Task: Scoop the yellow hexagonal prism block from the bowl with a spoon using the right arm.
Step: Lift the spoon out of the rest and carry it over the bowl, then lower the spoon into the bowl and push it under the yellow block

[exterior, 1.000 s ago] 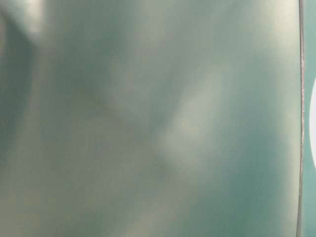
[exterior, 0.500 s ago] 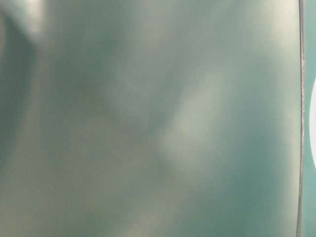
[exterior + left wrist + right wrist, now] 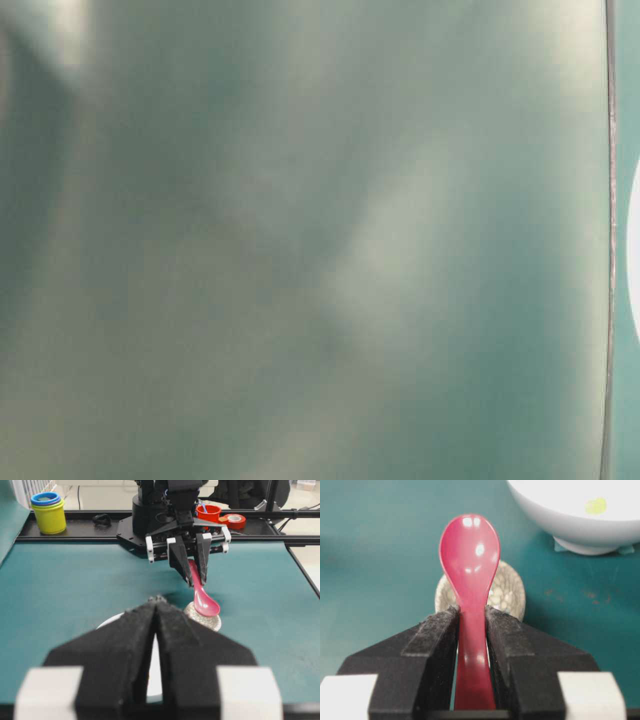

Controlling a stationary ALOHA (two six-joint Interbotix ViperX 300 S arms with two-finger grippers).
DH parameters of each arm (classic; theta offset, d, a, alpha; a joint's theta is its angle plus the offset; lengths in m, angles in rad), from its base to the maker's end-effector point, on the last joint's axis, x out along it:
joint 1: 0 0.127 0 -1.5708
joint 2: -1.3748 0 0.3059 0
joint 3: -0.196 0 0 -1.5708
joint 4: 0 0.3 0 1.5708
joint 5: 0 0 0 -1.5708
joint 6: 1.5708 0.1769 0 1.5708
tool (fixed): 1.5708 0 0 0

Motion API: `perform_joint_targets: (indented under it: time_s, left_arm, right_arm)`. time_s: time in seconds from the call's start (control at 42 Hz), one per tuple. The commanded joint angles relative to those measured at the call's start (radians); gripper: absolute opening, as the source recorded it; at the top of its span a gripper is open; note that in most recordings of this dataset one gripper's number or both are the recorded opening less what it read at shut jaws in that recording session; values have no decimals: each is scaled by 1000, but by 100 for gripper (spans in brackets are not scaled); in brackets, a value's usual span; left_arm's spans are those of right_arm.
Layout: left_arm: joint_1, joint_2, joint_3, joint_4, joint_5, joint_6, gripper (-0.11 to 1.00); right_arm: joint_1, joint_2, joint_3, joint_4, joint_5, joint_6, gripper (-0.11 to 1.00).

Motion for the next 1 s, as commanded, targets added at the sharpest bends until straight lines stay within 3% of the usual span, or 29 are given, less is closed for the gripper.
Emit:
perform_joint_targets:
  time_s: [0.0, 0.238, 0.524, 0.762, 0.977]
  left_arm:
    - [0, 3, -15, 2, -5, -2, 0]
    - [0, 2, -15, 2, -5, -5, 0]
    - [0, 0, -17, 2, -5, -8, 0]
    - [0, 0, -18, 2, -5, -11, 0]
    - [0, 0, -18, 2, -5, -12, 0]
  right_arm:
    - [-26, -89, -14, 3, 72, -2, 25]
    - [-112, -279, -87, 3, 403, -18, 25]
    - [-213, -442, -255, -3, 854, -77, 25]
    - [-304, -453, -400, -5, 1149, -98, 25]
    - [-380, -403, -523, -11, 1344, -98, 25]
